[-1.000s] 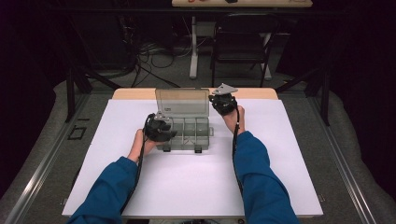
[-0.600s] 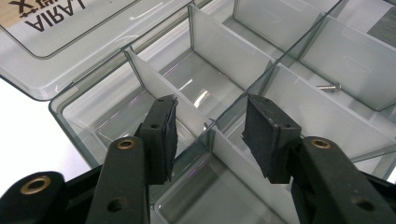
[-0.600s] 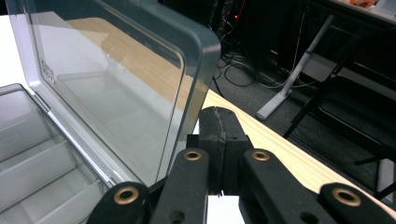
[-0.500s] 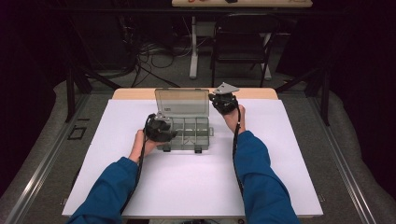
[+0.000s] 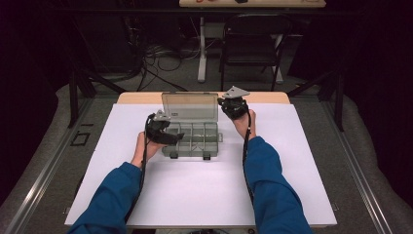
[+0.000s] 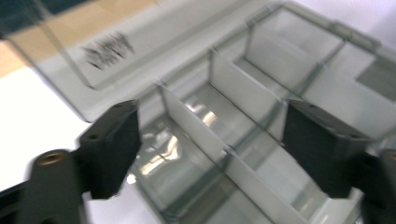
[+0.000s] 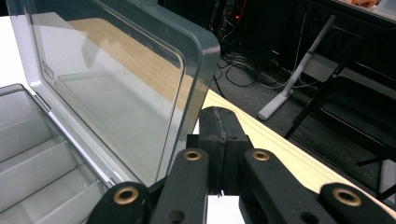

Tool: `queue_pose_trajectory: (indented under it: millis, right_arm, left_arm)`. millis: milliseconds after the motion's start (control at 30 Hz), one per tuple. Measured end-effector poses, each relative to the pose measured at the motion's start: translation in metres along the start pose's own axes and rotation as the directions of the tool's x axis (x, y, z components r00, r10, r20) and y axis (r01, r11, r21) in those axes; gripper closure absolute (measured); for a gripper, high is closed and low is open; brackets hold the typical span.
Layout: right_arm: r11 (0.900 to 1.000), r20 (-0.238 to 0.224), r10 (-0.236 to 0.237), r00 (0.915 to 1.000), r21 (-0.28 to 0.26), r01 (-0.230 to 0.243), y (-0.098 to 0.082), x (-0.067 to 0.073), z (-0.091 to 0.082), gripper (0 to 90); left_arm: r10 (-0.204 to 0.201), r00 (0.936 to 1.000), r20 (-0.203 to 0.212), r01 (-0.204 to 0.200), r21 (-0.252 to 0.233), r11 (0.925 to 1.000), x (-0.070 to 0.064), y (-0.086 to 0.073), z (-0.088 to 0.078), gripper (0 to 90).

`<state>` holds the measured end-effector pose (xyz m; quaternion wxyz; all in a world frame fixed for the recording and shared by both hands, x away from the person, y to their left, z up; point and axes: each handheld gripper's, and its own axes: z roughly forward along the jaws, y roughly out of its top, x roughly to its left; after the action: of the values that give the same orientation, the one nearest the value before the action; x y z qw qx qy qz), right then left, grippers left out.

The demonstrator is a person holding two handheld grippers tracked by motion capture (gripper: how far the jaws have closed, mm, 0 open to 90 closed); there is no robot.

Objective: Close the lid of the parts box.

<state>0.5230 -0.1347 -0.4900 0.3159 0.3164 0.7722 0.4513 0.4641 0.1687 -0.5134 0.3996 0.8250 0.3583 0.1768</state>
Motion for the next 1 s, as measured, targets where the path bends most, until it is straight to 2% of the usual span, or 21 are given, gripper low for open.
queue_pose_trajectory:
  millis: [133,200,233,300,433,533,600,633,667,733,800,967,1000]
  right_arm:
    - [1.0,-0.001,-0.001,1.0,-0.002,0.001,0.0,0.0,0.0,90.0]
    - [1.0,-0.004,0.0,1.0,-0.002,0.0,0.0,0.0,0.0,90.0]
    - [1.0,-0.003,0.0,1.0,-0.002,0.0,0.0,0.0,0.0,90.0]
    - [1.0,-0.004,-0.001,1.0,-0.004,0.001,0.0,0.0,0.0,90.0]
    - [1.0,-0.002,-0.001,1.0,0.0,0.001,0.001,0.0,-0.001,90.0]
    - [1.0,-0.001,0.001,1.0,-0.001,-0.001,0.001,0.0,-0.001,90.0]
    - [1.0,-0.001,0.0,1.0,-0.001,0.0,0.001,0.0,-0.001,90.0]
    - [1.0,-0.001,-0.001,1.0,-0.002,0.001,0.001,0.0,-0.001,90.0]
    - [1.0,-0.002,-0.001,1.0,-0.002,0.001,0.002,0.0,-0.001,90.0]
    - [1.0,0.0,-0.003,1.0,-0.002,0.003,0.002,0.0,-0.001,90.0]
    - [1.0,0.003,-0.004,1.0,0.004,0.004,0.002,0.001,-0.001,90.0]
    - [1.0,0.003,-0.008,1.0,0.007,0.008,0.003,0.001,-0.002,90.0]
    - [1.0,0.003,-0.007,1.0,0.007,0.007,0.003,0.001,-0.003,90.0]
  left_arm:
    - [-0.032,0.9993,-0.022,0.031,-0.053,0.9981,0.016,0.01,-0.011,6.3]
    - [-0.07,0.9976,-0.003,0.069,-0.092,0.9934,0.027,0.016,-0.015,2.9]
    - [-0.077,0.997,-0.004,0.076,-0.104,0.9917,0.033,0.019,-0.016,2.5]
    - [-0.086,0.9962,-0.01,0.085,-0.1,0.9913,0.041,0.026,-0.017,0.8]
    - [-0.061,0.9972,-0.045,0.057,-0.08,0.9951,0.049,0.038,-0.017,0.1]
    - [-0.04,0.9973,-0.061,0.034,-0.093,0.9951,0.052,0.043,-0.016,6.2]
    - [-0.021,0.9981,-0.057,0.015,-0.102,0.9946,0.053,0.043,-0.014,15.2]
    - [-0.01,0.998,-0.062,0.005,-0.092,0.9958,0.053,0.044,-0.013,15.4]
    - [-0.011,0.9981,-0.061,0.006,-0.082,0.9966,0.053,0.044,-0.011,17.3]
    - [-0.028,0.9982,-0.052,0.023,-0.094,0.9953,0.055,0.046,-0.01,25.2]
    - [-0.059,0.9974,-0.042,0.055,-0.105,0.993,0.058,0.048,-0.009,32.0]
    - [-0.048,0.9967,-0.066,0.04,-0.117,0.9923,0.058,0.05,-0.007,46.5]
    - [-0.046,0.9974,-0.056,0.039,-0.118,0.9922,0.058,0.05,-0.006,50.0]
